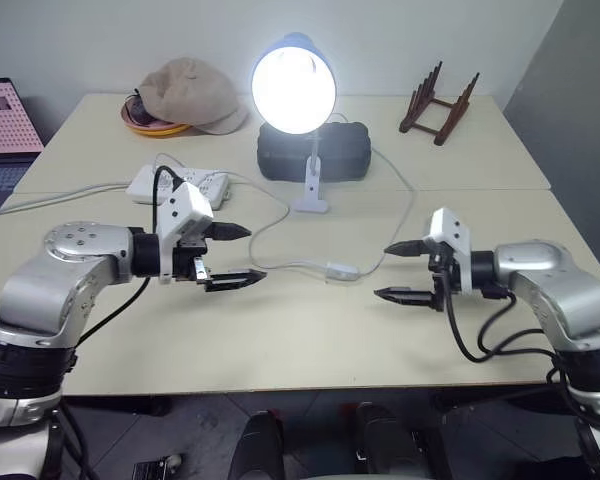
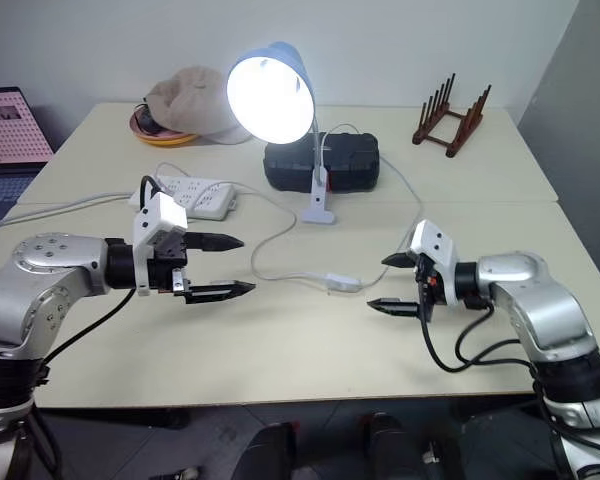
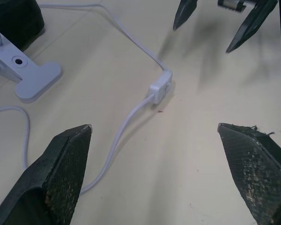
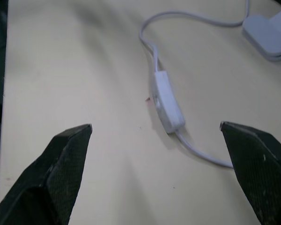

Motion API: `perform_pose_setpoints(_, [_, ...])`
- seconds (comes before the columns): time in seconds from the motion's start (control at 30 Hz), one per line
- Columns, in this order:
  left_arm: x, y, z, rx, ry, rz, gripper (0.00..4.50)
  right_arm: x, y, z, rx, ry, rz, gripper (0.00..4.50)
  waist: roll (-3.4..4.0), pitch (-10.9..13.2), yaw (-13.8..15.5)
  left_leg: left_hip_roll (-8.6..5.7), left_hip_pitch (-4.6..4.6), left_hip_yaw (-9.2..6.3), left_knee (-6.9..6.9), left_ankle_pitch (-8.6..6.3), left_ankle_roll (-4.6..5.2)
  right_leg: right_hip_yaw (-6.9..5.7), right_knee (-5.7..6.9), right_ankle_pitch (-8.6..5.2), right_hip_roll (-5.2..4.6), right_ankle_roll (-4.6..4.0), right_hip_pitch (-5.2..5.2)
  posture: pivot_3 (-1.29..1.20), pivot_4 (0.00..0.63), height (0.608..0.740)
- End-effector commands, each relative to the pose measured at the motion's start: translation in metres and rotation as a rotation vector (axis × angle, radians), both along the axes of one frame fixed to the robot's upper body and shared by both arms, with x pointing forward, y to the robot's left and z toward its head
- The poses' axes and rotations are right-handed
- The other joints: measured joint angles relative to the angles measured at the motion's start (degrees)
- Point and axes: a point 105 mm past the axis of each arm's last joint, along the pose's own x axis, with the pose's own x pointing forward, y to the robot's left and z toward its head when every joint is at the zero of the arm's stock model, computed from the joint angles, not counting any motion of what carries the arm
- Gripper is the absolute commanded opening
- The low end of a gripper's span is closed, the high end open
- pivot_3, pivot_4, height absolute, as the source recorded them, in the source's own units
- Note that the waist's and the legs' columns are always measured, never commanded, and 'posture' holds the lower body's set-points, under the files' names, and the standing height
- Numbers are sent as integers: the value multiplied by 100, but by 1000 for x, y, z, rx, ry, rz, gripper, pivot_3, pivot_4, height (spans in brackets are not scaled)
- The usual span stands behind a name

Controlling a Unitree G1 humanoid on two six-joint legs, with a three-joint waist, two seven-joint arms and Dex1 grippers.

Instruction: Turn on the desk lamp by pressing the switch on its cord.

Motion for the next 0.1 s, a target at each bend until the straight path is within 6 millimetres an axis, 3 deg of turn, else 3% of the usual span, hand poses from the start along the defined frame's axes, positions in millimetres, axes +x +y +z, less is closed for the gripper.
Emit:
perform_pose_setpoints(0.03, [1,0,5,33,-28,-44,4500,-11,-2,13,22,-52,-47,4480,0,0,-27,0,0,1,0,0,0,1,-1,0,0,0,0,0,150,740])
perform_pose_setpoints(0.1, [4,-2,6,28,-37,-51,4500,-12,-3,10,25,-53,-73,4480,0,0,-32,0,1,4,2,0,0,3,0,0,0,-1,0,0,150,740])
